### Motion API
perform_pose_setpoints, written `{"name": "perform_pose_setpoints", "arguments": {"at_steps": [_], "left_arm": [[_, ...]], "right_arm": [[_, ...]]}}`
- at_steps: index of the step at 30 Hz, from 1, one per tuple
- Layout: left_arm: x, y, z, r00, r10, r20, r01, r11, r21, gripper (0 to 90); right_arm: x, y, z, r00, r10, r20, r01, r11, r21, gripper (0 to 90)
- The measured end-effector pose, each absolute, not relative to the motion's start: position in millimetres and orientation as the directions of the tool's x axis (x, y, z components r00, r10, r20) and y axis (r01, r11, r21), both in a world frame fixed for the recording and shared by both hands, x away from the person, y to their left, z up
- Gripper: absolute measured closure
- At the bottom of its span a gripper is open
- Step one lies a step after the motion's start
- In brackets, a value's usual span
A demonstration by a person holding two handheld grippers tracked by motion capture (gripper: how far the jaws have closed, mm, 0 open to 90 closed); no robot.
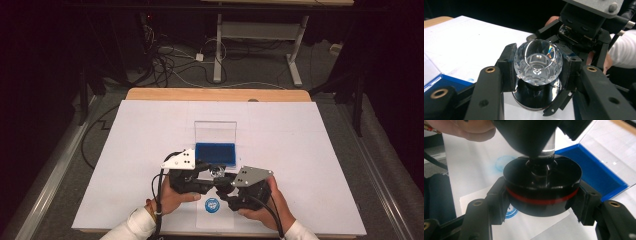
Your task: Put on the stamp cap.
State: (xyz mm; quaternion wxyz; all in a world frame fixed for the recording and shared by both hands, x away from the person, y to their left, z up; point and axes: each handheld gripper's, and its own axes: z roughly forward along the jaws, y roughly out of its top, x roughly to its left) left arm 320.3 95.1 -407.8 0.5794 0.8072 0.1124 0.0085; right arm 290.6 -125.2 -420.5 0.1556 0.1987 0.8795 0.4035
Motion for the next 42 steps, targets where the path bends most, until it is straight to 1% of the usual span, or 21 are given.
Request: {"name": "perform_pose_setpoints", "arguments": {"at_steps": [5, 8, 10, 15, 18, 21, 23, 25, 28, 30, 41, 42], "left_arm": [[320, 99, -401, 0.972, 0.204, -0.118, 0.174, -0.285, 0.943, 54.2], [317, 96, -400, 0.973, 0.212, -0.093, 0.155, -0.301, 0.941, 54.3], [316, 95, -398, 0.974, 0.215, -0.076, 0.143, -0.316, 0.938, 54.3], [316, 97, -396, 0.974, 0.214, -0.081, 0.145, -0.306, 0.941, 54.3], [316, 99, -394, 0.973, 0.217, -0.083, 0.147, -0.299, 0.943, 54.3], [315, 100, -393, 0.973, 0.212, -0.087, 0.148, -0.288, 0.946, 54.3], [314, 100, -392, 0.974, 0.216, -0.074, 0.138, -0.297, 0.945, 54.3], [314, 101, -391, 0.975, 0.208, -0.080, 0.140, -0.290, 0.947, 54.3], [314, 101, -390, 0.974, 0.214, -0.073, 0.136, -0.295, 0.946, 54.3], [314, 101, -390, 0.972, 0.225, -0.065, 0.134, -0.307, 0.942, 54.3], [314, 103, -387, 0.970, 0.235, -0.057, 0.135, -0.328, 0.935, 54.3], [314, 103, -387, 0.971, 0.232, -0.057, 0.134, -0.328, 0.935, 54.3]], "right_arm": [[292, -128, -417, -0.877, 0.470, -0.099, 0.209, 0.559, 0.802, 38.5], [292, -128, -419, -0.883, 0.461, -0.086, 0.206, 0.546, 0.812, 38.3], [293, -129, -421, -0.884, 0.460, -0.089, 0.204, 0.548, 0.811, 38.1], [292, -130, -421, -0.881, 0.462, -0.099, 0.185, 0.530, 0.828, 37.6], [292, -130, -421, -0.876, 0.474, -0.092, 0.193, 0.519, 0.833, 34.2], [292, -130, -421, -0.875, 0.474, -0.098, 0.189, 0.523, 0.831, 33.1], [291, -130, -421, -0.877, 0.471, -0.098, 0.188, 0.523, 0.832, 32.6], [292, -130, -422, -0.874, 0.474, -0.106, 0.185, 0.527, 0.830, 29.8], [292, -131, -422, -0.870, 0.482, -0.109, 0.189, 0.528, 0.828, 29.3], [293, -132, -423, -0.868, 0.488, -0.092, 0.203, 0.518, 0.831, 28.6], [295, -135, -429, -0.869, 0.480, -0.119, 0.191, 0.548, 0.815, 28.7], [295, -135, -430, -0.866, 0.488, -0.112, 0.201, 0.544, 0.815, 28.6]]}}
